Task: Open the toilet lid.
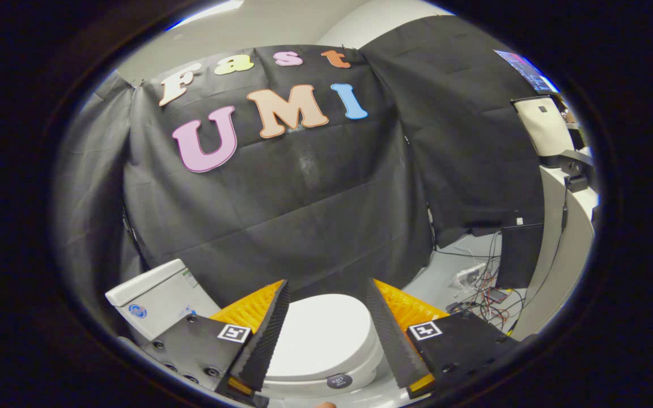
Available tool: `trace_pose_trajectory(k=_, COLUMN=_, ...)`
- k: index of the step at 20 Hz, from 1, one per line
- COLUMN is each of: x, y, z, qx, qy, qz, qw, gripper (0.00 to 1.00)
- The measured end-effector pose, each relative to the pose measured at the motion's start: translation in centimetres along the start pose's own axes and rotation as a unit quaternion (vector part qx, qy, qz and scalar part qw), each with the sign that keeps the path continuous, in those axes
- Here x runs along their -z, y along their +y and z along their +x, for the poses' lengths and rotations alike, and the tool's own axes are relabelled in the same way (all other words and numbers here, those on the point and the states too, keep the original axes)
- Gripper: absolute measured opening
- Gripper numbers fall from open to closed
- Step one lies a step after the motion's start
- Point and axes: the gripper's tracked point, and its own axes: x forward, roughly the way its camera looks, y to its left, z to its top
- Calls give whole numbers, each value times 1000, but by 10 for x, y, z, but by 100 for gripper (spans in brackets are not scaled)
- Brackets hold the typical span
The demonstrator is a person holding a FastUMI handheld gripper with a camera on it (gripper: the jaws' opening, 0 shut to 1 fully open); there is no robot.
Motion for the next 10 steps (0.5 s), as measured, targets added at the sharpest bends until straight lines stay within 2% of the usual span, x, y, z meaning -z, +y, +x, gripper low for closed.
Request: trace_pose_trajectory(k=10, x=0, y=2, z=1, qx=-6, qy=3, qz=2, qw=1000, gripper=86)
